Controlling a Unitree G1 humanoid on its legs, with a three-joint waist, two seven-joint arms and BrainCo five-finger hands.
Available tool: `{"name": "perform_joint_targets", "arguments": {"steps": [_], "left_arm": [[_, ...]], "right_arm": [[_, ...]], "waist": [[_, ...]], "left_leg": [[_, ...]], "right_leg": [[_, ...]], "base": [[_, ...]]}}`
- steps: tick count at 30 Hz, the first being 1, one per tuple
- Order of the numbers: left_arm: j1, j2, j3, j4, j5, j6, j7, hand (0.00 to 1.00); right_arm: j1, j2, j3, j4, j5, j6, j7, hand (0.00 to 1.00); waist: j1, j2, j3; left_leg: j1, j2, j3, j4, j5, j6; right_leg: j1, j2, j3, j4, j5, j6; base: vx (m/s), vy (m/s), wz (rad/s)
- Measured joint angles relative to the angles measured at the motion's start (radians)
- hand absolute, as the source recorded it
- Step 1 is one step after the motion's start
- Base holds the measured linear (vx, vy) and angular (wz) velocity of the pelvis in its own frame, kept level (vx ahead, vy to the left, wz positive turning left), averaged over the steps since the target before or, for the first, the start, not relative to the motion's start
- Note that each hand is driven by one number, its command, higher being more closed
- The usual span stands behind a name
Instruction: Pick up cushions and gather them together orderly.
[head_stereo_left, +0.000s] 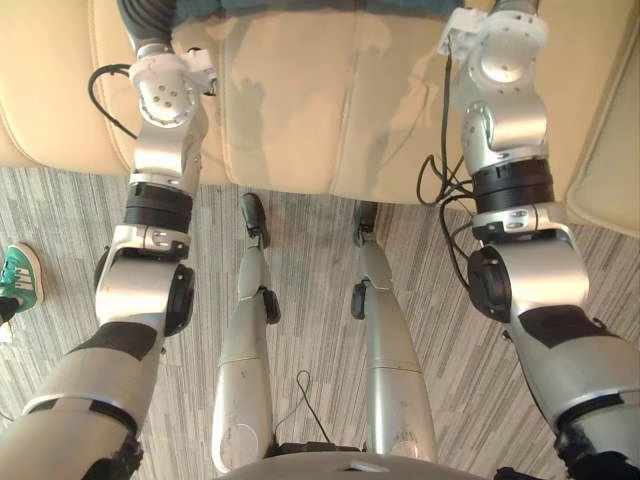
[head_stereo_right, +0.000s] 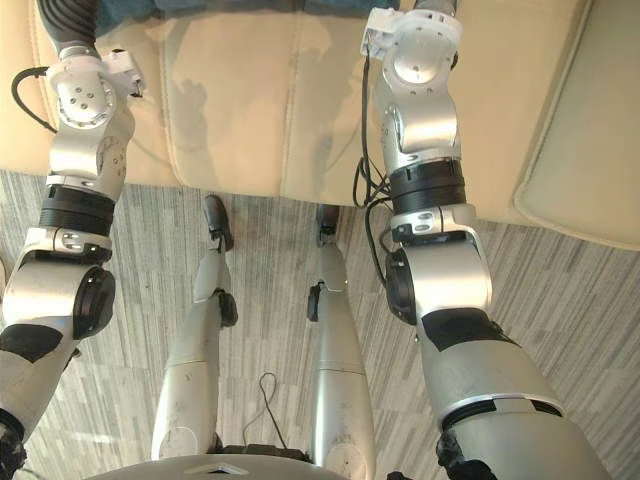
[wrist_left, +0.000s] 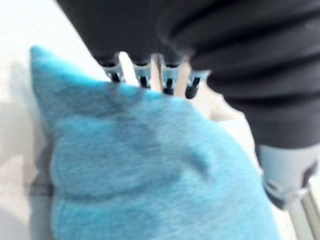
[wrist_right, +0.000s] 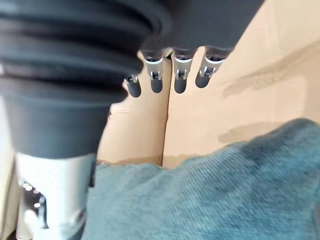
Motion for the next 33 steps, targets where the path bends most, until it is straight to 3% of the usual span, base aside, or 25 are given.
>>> {"name": "perform_joint_targets", "arguments": {"steps": [4,12,18,22,24,30,33], "left_arm": [[0.000,0.078,0.012,-0.014,-0.011,-0.001,-0.034,0.00],[0.050,0.169,0.173,-0.025,-0.041,-0.002,-0.039,0.00],[0.347,0.172,0.279,-0.278,-0.069,-0.009,-0.027,0.00],[0.663,0.075,0.335,-0.502,-0.071,-0.058,-0.031,0.00],[0.874,-0.027,0.343,-0.588,-0.079,-0.088,-0.062,0.00],[1.212,-0.215,0.253,-0.538,-0.076,-0.074,-0.196,0.00],[1.274,-0.294,0.225,-0.385,-0.053,-0.048,-0.242,0.00]], "right_arm": [[0.018,-0.017,-0.015,-0.048,0.029,-0.018,0.023,0.00],[0.125,-0.060,-0.043,-0.181,0.038,-0.040,0.056,0.00],[0.401,-0.103,-0.167,-0.491,0.018,-0.063,0.050,0.00],[0.751,-0.079,-0.241,-0.714,-0.030,-0.079,0.053,0.00],[0.971,0.011,-0.254,-0.798,-0.078,-0.095,0.075,0.00],[1.331,0.194,-0.169,-0.765,-0.170,-0.099,0.193,0.00],[1.436,0.278,-0.128,-0.582,-0.218,-0.096,0.258,0.00]], "waist": [[-0.004,0.000,0.000],[-0.008,0.000,0.000],[-0.010,0.000,0.000],[-0.010,-0.001,-0.001],[-0.011,-0.019,-0.020],[-0.010,-0.045,-0.150],[-0.011,-0.047,-0.228]], "left_leg": [[0.023,0.001,0.010,0.000,-0.003,0.011],[0.080,-0.001,0.023,0.000,-0.015,0.015],[0.139,-0.013,0.009,0.000,-0.013,0.016],[0.248,-0.028,-0.015,0.000,-0.038,0.009],[0.336,-0.036,-0.017,0.000,-0.078,0.009],[0.479,-0.026,0.001,0.000,-0.130,0.014],[0.590,-0.024,0.018,0.000,-0.163,0.020]], "right_leg": [[0.002,-0.001,0.002,0.038,-0.023,-0.005],[0.039,-0.004,0.007,0.071,-0.049,0.001],[0.080,-0.025,-0.013,0.146,-0.114,0.000],[0.177,-0.048,-0.043,0.213,-0.191,0.000],[0.256,-0.061,-0.051,0.234,-0.246,0.001],[0.423,-0.057,-0.071,0.169,-0.258,0.006],[0.545,-0.057,-0.081,0.126,-0.265,0.012]], "base": [[-0.02,-0.046,0.01],[0.00,-0.055,-0.01],[0.01,-0.059,0.16],[0.00,-0.121,0.30],[0.04,-0.092,0.15],[0.09,-0.038,-0.07],[0.16,-0.007,-0.15]]}}
